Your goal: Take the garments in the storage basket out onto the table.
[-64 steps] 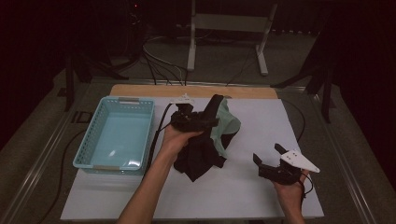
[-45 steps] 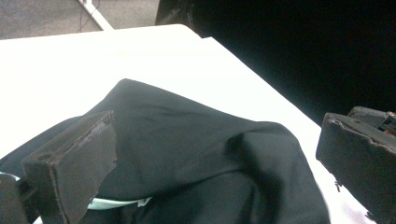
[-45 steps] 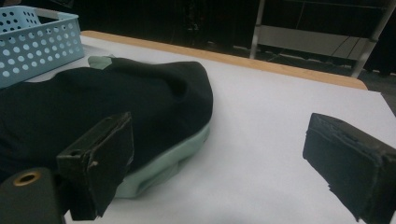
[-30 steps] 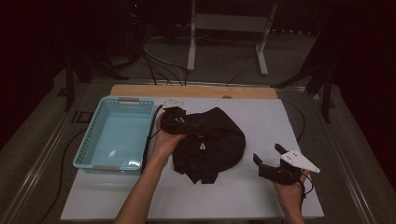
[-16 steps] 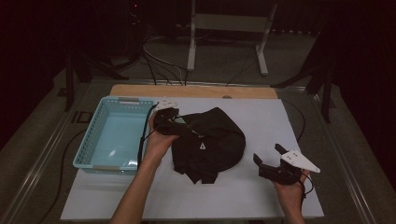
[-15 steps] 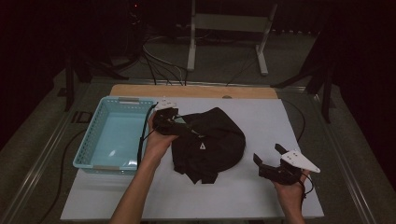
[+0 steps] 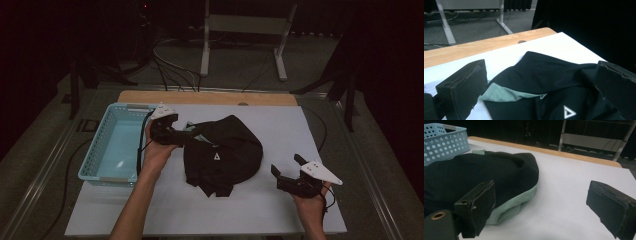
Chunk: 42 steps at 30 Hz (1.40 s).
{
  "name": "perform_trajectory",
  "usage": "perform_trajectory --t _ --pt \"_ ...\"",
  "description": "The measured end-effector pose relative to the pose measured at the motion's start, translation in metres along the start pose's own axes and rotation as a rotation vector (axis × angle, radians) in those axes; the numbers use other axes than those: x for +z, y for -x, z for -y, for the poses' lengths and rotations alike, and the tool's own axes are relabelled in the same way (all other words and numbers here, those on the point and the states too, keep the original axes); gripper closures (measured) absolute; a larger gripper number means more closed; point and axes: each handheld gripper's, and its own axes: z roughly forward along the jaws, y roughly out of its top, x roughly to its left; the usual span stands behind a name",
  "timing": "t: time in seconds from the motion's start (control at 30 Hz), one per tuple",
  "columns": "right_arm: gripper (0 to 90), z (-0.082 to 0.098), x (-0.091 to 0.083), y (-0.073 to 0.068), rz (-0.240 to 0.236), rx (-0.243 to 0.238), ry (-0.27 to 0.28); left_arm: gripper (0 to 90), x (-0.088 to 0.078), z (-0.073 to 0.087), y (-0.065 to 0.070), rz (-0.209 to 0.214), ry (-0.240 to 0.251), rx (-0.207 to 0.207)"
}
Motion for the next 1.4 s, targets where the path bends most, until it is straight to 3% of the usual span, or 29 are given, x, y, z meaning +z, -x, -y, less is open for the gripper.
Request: perform_trajectory --t 0.33,0.63,0.77,1.1,1.4 --pt "8.6 0.0 0.0 0.0 0.0 0.001 0.001 0.0 -0.021 0.008 -0.01 -0.029 0.026 0.022" --pt "8.6 0.0 0.0 0.0 0.0 0.003 0.0 0.0 -0.052 0.02 -0.019 -0.092 0.07 0.053" --pt "8.5 0.0 -0.001 0.0 0.0 0.005 0.002 0.0 -0.066 0.032 -0.022 -0.116 0.105 0.047" --pt "8.5 0.0 -0.001 0.0 -0.001 0.006 0.005 0.0 -0.092 0.057 -0.035 -0.181 0.137 0.025" --pt "8.5 0.0 -0.001 0.001 -0.005 0.009 0.009 0.0 -0.116 0.064 -0.046 -0.222 0.164 0.036"
